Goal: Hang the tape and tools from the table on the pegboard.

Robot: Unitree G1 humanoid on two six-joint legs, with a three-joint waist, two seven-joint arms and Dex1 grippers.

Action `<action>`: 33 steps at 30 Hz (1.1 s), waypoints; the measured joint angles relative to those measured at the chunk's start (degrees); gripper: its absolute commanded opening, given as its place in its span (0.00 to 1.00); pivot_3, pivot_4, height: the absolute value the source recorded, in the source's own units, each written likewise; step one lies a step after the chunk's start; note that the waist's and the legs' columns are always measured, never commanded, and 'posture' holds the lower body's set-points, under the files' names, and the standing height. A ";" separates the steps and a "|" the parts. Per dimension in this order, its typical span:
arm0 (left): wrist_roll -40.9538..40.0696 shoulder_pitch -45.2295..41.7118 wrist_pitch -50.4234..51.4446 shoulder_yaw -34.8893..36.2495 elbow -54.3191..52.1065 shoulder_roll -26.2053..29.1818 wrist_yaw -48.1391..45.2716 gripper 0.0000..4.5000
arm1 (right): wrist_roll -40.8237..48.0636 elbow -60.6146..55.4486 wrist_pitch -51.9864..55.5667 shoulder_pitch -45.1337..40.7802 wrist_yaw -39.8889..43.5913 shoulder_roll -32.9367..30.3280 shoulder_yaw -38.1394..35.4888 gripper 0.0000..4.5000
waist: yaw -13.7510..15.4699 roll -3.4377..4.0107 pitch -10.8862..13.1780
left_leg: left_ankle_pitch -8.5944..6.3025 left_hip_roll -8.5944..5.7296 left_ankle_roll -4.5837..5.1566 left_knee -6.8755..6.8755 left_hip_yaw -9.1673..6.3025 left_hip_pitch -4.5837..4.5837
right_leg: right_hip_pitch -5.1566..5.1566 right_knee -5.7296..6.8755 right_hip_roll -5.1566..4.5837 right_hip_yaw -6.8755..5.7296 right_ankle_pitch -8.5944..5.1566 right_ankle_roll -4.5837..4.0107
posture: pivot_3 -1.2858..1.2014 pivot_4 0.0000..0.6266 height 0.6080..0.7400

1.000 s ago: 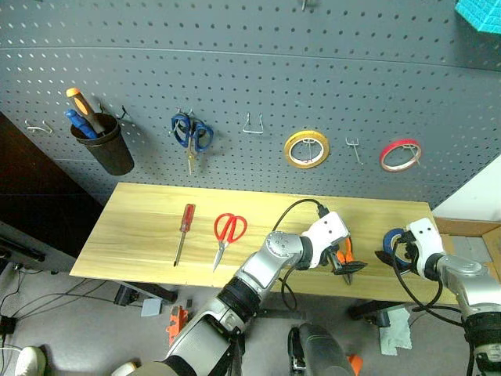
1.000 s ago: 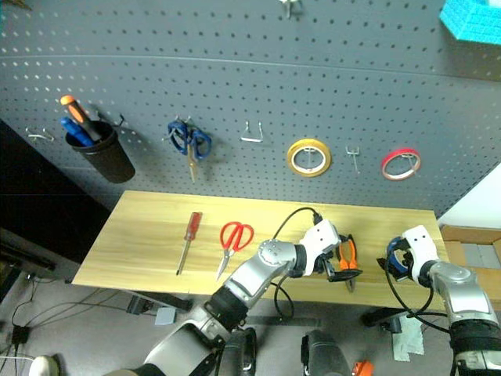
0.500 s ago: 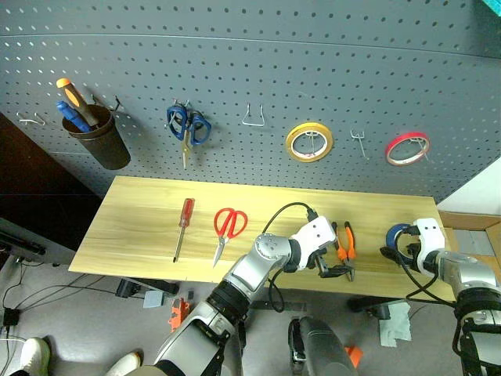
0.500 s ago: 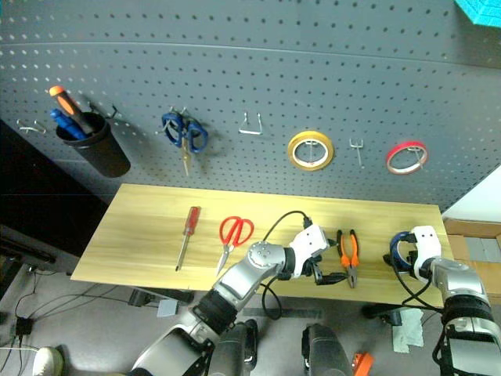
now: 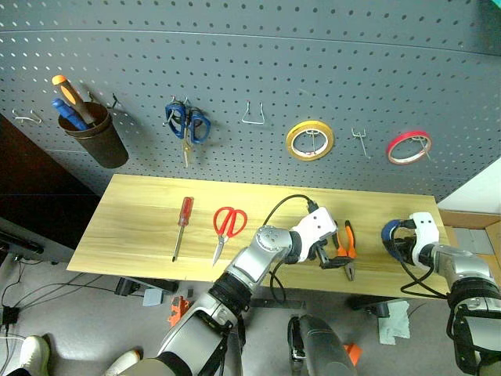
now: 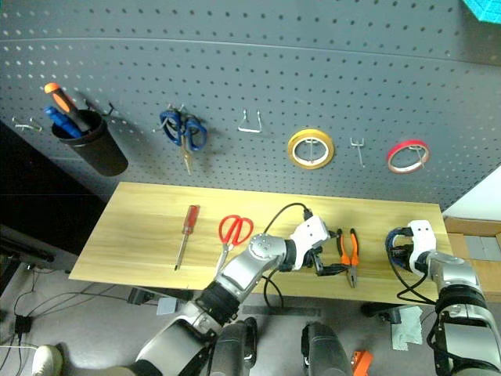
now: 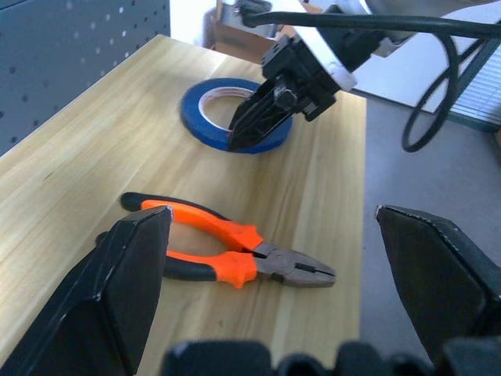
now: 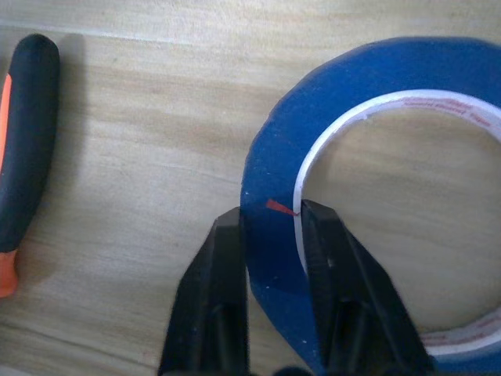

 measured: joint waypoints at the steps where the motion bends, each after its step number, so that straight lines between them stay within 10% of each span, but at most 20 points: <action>1: -0.17 -0.09 0.20 0.66 0.43 -0.43 0.10 1.00 | -0.62 -0.04 -1.07 0.13 0.12 -0.09 0.67 0.09 | 0.00 0.01 -0.01 | 0.00 0.00 0.00 0.00 0.01 -0.01 | -0.01 0.00 0.00 0.00 0.00 0.01 | 0.52 0.43 1.00; 7: -1.49 -0.51 1.22 1.87 0.03 -2.20 -0.61 1.00 | -4.64 -10.48 -8.96 8.06 -0.71 -1.17 3.90 0.09 | 0.06 0.13 -0.09 | 0.01 -0.07 -0.02 0.00 0.02 -0.13 | -0.15 0.02 0.00 -0.02 -0.03 0.11 | 0.51 0.35 1.00; 19: -14.81 14.76 23.11 12.85 -36.05 12.60 -2.30 1.00 | -15.64 -75.98 -7.33 40.26 -16.67 4.81 5.30 0.09 | -1.83 0.98 -2.83 | 0.29 0.14 -0.93 -0.09 -0.08 -0.16 | -0.53 0.34 0.02 -0.01 -0.10 0.27 | 0.48 0.13 1.00; 33: -18.30 10.77 26.35 19.48 -37.21 11.67 7.49 1.00 | -28.04 -58.68 -25.39 16.96 -23.76 6.41 15.70 0.09 | -1.64 -0.46 -9.25 | 0.35 -0.12 -0.34 0.14 -0.04 0.01 | -0.14 0.16 0.08 0.04 0.41 0.13 | 0.50 0.00 1.00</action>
